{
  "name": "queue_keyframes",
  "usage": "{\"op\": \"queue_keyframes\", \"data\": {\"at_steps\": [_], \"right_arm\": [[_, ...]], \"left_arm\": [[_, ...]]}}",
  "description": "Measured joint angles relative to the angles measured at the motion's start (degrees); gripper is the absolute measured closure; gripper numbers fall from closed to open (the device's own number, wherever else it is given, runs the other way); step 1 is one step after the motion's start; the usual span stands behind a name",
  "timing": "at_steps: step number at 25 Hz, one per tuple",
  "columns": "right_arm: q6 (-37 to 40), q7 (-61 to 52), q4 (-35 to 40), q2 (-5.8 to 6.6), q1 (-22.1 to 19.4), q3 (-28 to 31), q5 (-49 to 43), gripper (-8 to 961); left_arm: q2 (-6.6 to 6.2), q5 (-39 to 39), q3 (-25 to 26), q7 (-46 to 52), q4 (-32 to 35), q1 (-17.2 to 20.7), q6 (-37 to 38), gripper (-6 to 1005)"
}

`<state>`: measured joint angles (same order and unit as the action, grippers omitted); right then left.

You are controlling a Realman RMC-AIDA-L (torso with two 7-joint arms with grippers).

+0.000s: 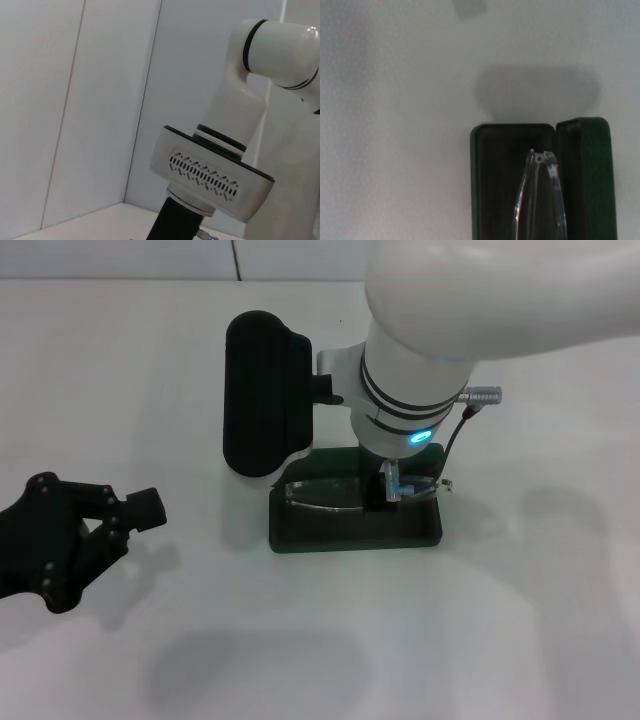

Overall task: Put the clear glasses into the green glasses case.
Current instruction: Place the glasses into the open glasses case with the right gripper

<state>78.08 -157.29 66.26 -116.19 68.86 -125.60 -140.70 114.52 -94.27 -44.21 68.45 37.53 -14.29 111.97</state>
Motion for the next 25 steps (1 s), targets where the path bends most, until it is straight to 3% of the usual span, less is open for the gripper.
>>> {"op": "queue_keyframes", "data": {"at_steps": [25], "right_arm": [[-1.6,0.2,0.1,0.0,-0.8,-0.3,0.0,872]], "left_arm": [[0.18,-1.2,0.0,-0.2,-1.4,-0.8,0.5,972]]}}
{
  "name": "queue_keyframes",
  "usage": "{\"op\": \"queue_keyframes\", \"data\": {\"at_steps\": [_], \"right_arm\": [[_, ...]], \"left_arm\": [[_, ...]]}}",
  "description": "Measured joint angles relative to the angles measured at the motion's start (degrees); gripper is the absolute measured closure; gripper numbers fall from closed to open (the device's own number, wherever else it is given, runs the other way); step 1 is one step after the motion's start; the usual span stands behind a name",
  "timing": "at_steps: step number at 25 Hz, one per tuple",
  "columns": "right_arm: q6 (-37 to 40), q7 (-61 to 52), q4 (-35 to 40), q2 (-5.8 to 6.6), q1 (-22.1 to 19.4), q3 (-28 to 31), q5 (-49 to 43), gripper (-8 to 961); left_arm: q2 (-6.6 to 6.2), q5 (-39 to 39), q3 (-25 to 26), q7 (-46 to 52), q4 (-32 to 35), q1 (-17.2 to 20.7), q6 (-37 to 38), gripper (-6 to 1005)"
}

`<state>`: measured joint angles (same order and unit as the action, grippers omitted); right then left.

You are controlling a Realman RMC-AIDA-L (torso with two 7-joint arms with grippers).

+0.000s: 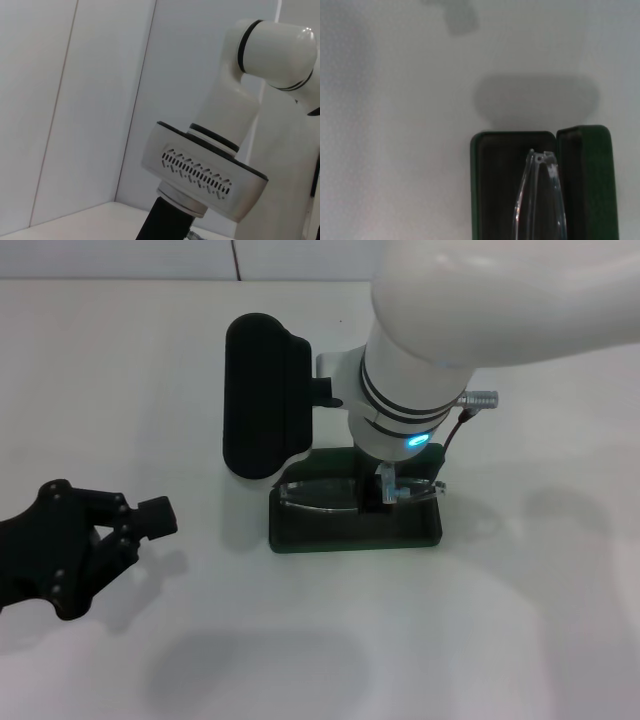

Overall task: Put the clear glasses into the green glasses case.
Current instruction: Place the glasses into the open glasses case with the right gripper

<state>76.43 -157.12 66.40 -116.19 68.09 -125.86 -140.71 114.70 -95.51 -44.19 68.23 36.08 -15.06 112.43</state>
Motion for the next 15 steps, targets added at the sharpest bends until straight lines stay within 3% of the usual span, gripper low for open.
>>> {"op": "queue_keyframes", "data": {"at_steps": [15], "right_arm": [[-0.9,-0.2,-1.1,0.0,0.2,0.0,0.0,873]], "left_arm": [[0.51,-0.7,0.0,-0.4,-0.2,-0.2,-0.3,972]]}}
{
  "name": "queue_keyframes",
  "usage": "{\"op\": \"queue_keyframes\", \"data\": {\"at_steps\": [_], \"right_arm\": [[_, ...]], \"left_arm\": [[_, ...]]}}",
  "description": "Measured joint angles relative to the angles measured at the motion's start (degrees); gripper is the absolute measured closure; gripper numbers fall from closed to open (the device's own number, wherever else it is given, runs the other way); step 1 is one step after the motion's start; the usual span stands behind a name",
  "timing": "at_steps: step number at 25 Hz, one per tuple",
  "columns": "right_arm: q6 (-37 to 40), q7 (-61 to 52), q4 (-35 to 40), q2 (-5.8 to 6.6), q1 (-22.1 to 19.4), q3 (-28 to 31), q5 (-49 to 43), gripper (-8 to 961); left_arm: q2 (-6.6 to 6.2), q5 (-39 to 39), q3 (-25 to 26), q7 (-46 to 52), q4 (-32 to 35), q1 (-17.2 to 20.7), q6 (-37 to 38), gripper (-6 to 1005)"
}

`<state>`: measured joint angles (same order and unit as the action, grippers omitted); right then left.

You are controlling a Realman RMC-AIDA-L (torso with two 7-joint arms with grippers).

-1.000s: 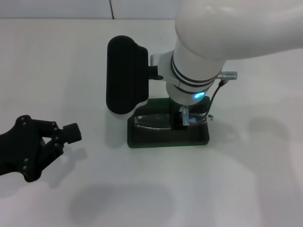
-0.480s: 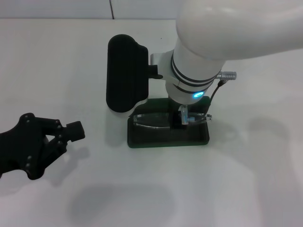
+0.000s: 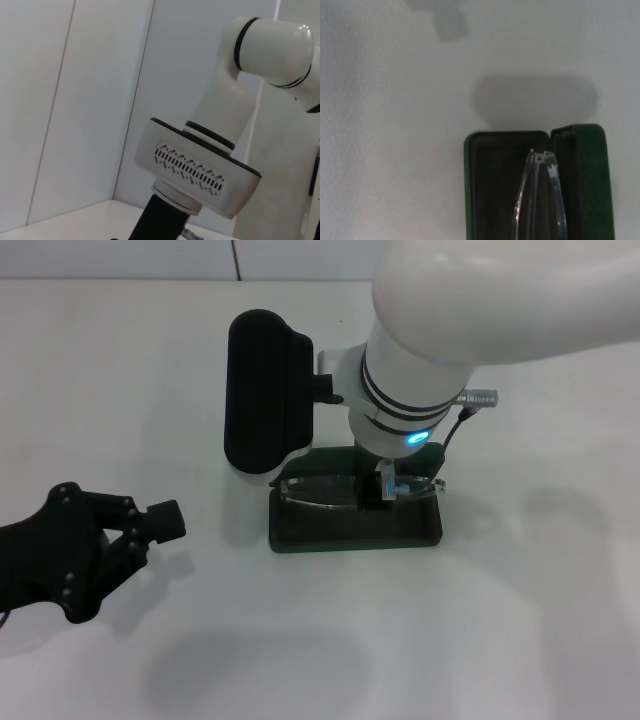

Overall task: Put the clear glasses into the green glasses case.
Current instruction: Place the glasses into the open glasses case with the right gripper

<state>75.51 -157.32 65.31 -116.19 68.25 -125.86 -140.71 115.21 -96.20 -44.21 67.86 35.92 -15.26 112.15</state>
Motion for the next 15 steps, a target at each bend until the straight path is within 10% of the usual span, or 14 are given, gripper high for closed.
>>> {"op": "queue_keyframes", "data": {"at_steps": [15], "right_arm": [[-0.2,0.5,-0.5,0.0,0.5,-1.7,0.1,873]], "left_arm": [[0.02,-0.2,0.0,-0.8,-1.3,-0.6,-0.2,971]]}}
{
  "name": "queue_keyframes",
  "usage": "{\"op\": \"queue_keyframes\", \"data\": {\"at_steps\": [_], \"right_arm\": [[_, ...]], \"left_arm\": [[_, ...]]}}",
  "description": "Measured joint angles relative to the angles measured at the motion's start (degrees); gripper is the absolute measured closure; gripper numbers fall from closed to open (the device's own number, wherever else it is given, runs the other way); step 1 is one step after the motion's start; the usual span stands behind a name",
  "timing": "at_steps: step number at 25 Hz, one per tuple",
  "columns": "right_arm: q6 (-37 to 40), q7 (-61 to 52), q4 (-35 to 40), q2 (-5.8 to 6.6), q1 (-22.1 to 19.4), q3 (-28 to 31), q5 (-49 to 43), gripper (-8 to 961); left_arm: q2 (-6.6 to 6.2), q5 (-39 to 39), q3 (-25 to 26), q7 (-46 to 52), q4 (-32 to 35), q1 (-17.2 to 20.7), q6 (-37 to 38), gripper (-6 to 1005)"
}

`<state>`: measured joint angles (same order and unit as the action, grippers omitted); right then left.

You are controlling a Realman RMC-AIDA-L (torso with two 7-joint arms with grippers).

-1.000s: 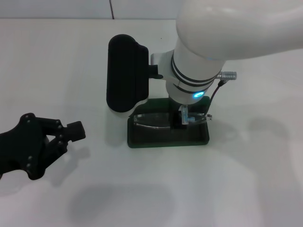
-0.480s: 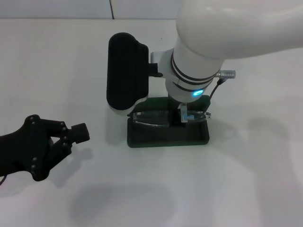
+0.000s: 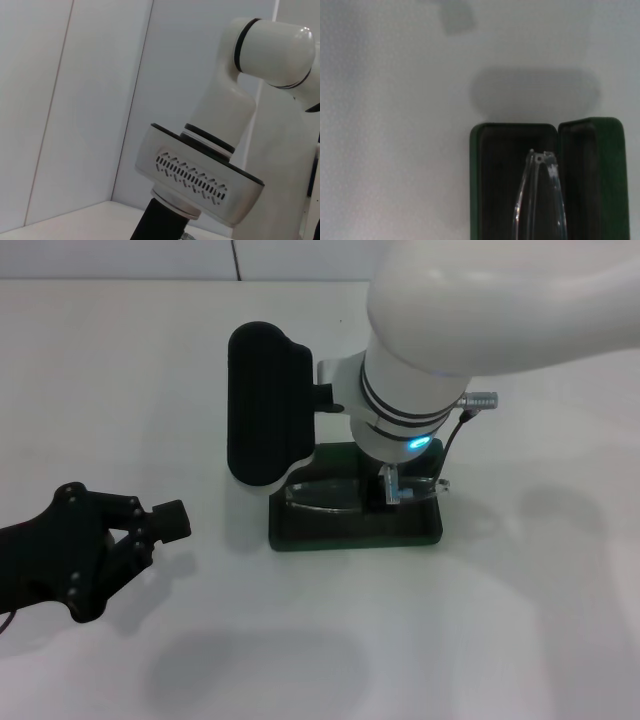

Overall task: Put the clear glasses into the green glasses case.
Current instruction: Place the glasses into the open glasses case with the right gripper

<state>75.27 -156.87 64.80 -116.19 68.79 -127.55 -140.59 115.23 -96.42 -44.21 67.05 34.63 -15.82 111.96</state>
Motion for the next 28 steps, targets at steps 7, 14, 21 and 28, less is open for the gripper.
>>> {"op": "queue_keyframes", "data": {"at_steps": [7,14,21,28], "right_arm": [[-0.3,0.0,0.3,0.0,0.1,-0.4,0.0,860],[-0.4,0.0,0.4,0.0,0.1,-0.5,-0.1,847],[-0.5,0.0,1.0,0.0,0.0,-1.1,-0.2,826],[0.6,-0.4,3.7,0.0,-0.9,-1.1,-0.2,820]], "left_arm": [[-0.01,0.0,0.0,0.0,-0.1,0.1,0.0,971],[-0.02,0.0,0.0,-0.1,-0.1,0.5,0.0,971],[-0.01,0.0,0.1,-0.1,-0.1,0.5,0.1,971],[-0.01,0.0,0.0,-0.2,-0.1,0.4,0.0,971]]}}
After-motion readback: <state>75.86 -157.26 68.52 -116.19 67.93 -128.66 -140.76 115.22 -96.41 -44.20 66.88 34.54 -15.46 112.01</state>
